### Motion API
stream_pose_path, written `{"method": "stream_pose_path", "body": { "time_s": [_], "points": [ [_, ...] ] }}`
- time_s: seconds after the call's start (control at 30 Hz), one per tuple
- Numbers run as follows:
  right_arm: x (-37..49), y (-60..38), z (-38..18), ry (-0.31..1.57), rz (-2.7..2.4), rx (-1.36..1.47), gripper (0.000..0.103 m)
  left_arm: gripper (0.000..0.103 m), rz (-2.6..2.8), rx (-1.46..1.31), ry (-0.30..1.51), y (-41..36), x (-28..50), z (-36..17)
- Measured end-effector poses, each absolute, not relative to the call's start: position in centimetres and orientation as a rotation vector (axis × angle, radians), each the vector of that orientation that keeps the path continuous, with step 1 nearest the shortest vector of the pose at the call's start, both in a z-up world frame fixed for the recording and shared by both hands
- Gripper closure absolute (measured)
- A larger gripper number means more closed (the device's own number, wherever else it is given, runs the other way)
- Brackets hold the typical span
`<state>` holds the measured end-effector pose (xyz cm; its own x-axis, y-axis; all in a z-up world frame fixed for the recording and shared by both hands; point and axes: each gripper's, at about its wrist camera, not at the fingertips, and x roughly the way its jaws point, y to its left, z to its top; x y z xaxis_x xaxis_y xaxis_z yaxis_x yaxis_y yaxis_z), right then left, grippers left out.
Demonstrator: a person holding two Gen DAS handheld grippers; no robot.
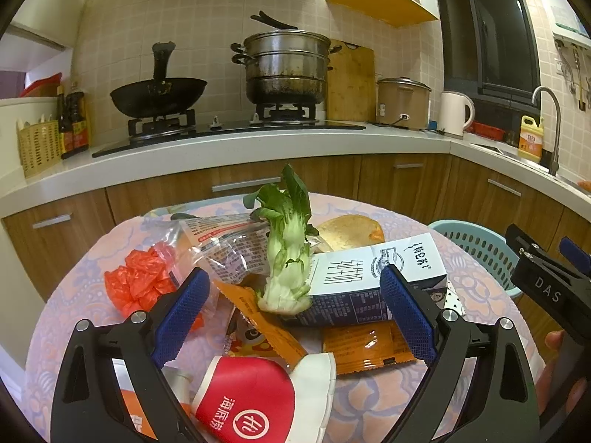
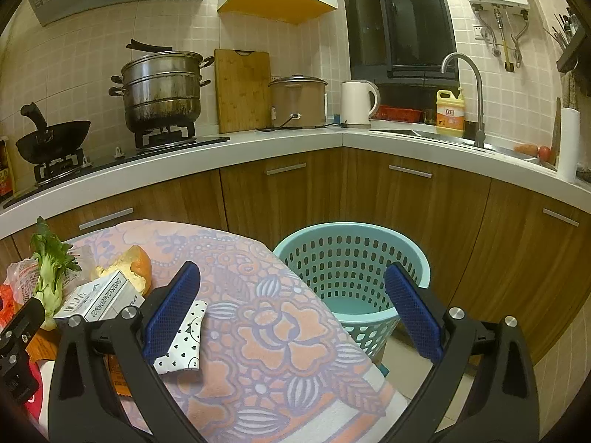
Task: Collect trash
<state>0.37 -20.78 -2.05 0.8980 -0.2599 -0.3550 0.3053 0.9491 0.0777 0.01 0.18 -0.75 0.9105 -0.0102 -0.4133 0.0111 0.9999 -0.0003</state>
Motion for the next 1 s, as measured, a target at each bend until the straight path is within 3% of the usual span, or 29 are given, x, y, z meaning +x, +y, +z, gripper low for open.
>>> {"method": "stream_pose_path", "body": {
  "time_s": [1.0],
  "points": [
    [0.31,-20.21,-2.07,0.351,-0.301,0.111,0.008,0.012,-0.009,0.006,0.425,0.1,-0.07,-0.73]
  ]
}}
